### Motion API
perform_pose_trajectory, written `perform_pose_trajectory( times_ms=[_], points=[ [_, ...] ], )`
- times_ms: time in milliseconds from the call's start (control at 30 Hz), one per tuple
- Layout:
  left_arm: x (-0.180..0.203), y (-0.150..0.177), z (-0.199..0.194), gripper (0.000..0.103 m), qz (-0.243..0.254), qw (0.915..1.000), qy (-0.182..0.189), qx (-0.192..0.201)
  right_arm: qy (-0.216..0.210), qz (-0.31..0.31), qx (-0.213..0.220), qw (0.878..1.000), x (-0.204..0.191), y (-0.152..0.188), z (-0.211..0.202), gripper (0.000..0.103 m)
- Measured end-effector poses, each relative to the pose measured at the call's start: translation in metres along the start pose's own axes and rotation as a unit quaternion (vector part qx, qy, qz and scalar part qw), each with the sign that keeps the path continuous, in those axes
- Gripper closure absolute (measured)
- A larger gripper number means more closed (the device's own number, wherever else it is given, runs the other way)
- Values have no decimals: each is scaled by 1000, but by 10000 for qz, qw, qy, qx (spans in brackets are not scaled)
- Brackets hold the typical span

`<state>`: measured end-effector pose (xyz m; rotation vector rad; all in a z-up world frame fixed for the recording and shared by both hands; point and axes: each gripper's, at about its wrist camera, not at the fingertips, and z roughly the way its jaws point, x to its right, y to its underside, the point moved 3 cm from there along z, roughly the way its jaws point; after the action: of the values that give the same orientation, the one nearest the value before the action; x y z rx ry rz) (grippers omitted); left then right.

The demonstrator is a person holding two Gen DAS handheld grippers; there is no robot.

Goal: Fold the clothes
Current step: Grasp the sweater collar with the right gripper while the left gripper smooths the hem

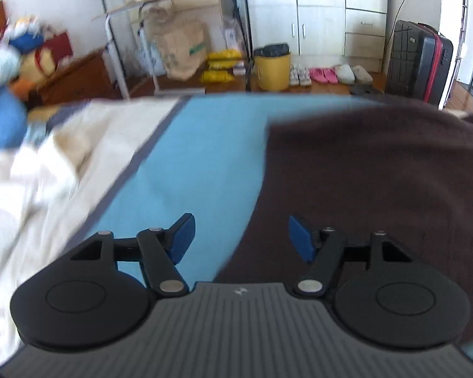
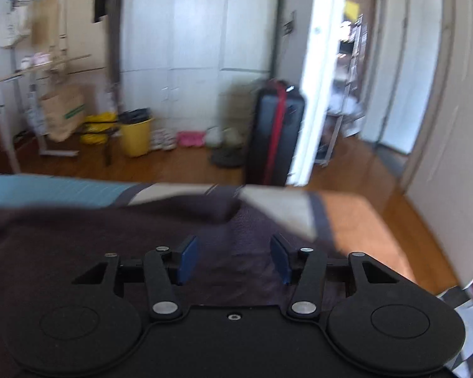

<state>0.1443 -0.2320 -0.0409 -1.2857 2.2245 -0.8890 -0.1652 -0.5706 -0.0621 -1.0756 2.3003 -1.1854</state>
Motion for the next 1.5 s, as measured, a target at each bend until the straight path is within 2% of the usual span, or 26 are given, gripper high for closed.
perform_pose_trajectory(
  times_ms=[100, 167, 300, 367, 433, 467, 533, 667, 733, 767, 833, 900, 933, 967, 1000, 1033, 1100, 1167, 1200, 1300, 1333, 1433, 1467, 1500],
  points=[
    [-29, 20, -3, 37, -583, 9970, 344, -384, -480, 386, -285, 9977, -6, 30, -7, 43],
    [-44, 22, -5, 37, -969, 9919, 628, -535, -690, 212, -388, 9966, -19, 36, -15, 43],
    [-55, 22, -5, 37, -1548, 9810, 1042, -529, -1095, -195, -581, 9921, -45, 46, -32, 43],
    [-54, 29, 4, 37, -1564, 9779, 1176, -733, -1231, -357, -489, 9905, -55, 48, -43, 43],
    [-51, 36, 15, 37, -1521, 9752, 1265, -996, -1300, -242, -537, 9898, -57, 52, -50, 43],
    [-49, 39, 21, 37, -1474, 9739, 1282, -1157, -1419, -12, -621, 9879, -57, 54, -54, 43],
    [-43, 41, 26, 37, -1323, 9766, 1185, -1214, -1678, 496, -805, 9813, -55, 58, -62, 43],
    [-38, 33, 29, 33, -1175, 9809, 1132, -1055, -1407, 777, -930, 9826, -39, 75, -73, 42],
    [-43, 30, 37, 30, -1361, 9780, 1175, -1060, -936, 1107, -956, 9848, -19, 84, -76, 40],
    [-47, 31, 42, 29, -1534, 9745, 1227, -1084, -709, 1418, -997, 9823, -5, 89, -77, 40],
    [-46, 31, 42, 29, -1654, 9745, 1179, -950, -329, 2110, -1090, 9708, 24, 98, -77, 40],
    [-45, 30, 42, 40, -1757, 9747, 1121, -804, -116, 2860, -1082, 9520, 57, 108, -80, 40],
    [-40, 29, 41, 66, -1504, 9821, 915, -672, -20, 3170, -1008, 9430, 72, 111, -83, 40],
    [-30, 26, 39, 80, -1164, 9890, 758, -515, 84, 3442, -877, 9347, 84, 115, -87, 40],
    [-20, 24, 37, 87, -816, 9942, 610, -355, 190, 3706, -739, 9256, 97, 120, -91, 40],
    [-12, 22, 32, 93, -562, 9971, 484, -173, 230, 3929, -658, 9169, 105, 124, -90, 40],
    [6, 18, 15, 94, 3, 9994, 90, 329, 287, 4271, -610, 9017, 119, 132, -87, 40],
    [9, 13, -6, 95, 77, 9982, -35, 601, 416, 4434, -684, 8927, 126, 139, -83, 40],
    [9, 11, -16, 95, 97, 9973, -88, 729, 643, 4342, -721, 8956, 126, 134, -83, 40],
    [11, 5, -48, 95, 156, 9934, -247, 1112, 1226, 3606, -664, 9222, 116, 121, -93, 39],
    [12, 3, -58, 95, 176, 9917, -300, 1240, 1293, 3476, -590, 9268, 113, 118, -96, 38],
    [-15, 5, -56, 95, -306, 9953, -213, 891, 1056, 3669, -536, 9227, 115, 119, -94, 36],
    [-24, 7, -53, 94, -423, 9960, -233, 754, 947, 3866, -552, 9157, 120, 123, -91, 36],
    [-27, 9, -45, 94, -328, 9971, -385, 560, 834, 4080, -572, 9074, 125, 128, -89, 36]
  ],
)
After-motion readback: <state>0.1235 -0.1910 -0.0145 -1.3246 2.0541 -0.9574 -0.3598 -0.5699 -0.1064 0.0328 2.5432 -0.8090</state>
